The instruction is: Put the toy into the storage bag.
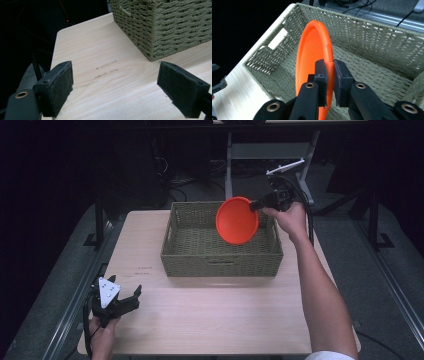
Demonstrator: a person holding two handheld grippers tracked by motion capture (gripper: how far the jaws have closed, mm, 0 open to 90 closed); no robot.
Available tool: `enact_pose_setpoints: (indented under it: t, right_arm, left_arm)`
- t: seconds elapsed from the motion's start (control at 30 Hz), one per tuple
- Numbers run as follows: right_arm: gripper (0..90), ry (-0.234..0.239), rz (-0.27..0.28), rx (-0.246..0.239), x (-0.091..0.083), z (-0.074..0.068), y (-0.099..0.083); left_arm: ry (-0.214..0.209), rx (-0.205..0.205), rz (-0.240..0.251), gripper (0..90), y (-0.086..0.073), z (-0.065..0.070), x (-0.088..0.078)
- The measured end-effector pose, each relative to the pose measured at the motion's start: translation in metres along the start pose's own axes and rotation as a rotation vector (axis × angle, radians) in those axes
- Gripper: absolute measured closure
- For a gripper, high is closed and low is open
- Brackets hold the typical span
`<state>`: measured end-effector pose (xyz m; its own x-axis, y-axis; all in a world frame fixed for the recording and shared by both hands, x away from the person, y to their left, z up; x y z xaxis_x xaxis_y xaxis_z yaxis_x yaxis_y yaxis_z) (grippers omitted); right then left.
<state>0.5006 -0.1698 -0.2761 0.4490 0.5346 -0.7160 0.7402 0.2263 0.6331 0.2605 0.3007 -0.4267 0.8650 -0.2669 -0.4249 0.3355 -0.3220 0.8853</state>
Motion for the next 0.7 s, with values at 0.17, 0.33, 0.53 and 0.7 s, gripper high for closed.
enact_pose_setpoints:
  t: [0.17, 0.33, 0.53, 0.7]
  right_arm:
    - [81.7, -0.006, -0.031, 0.006, 0.017, 0.003, -0.004]
    - [81.8, -0.008, -0.034, 0.016, 0.028, 0.004, -0.007]
    - [81.7, -0.011, -0.054, 0.032, 0.040, 0.008, -0.011]
    - [81.7, -0.020, -0.066, 0.031, 0.046, 0.009, -0.013]
  left_arm:
    - [-0.009, 0.003, -0.002, 12.7, 0.000, 0.000, 0.000]
    - [0.000, 0.001, -0.004, 12.8, 0.000, -0.002, -0.001]
    - [0.001, 0.001, -0.001, 12.8, 0.000, -0.003, -0.001]
    - [0.003, 0.002, -0.001, 12.8, 0.000, -0.003, -0.001]
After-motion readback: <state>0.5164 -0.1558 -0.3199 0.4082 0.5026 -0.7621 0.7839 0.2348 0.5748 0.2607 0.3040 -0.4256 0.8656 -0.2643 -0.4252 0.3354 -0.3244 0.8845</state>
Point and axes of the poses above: each handheld gripper's, and its own axes: x roughly forward along the jaws, y roughly out of its top, z roughly to its right, the point moved 1 cm from there along x, roughly forward along the jaws, and after that the axes turned 6 degrees about -y, right-handed, at the moved point
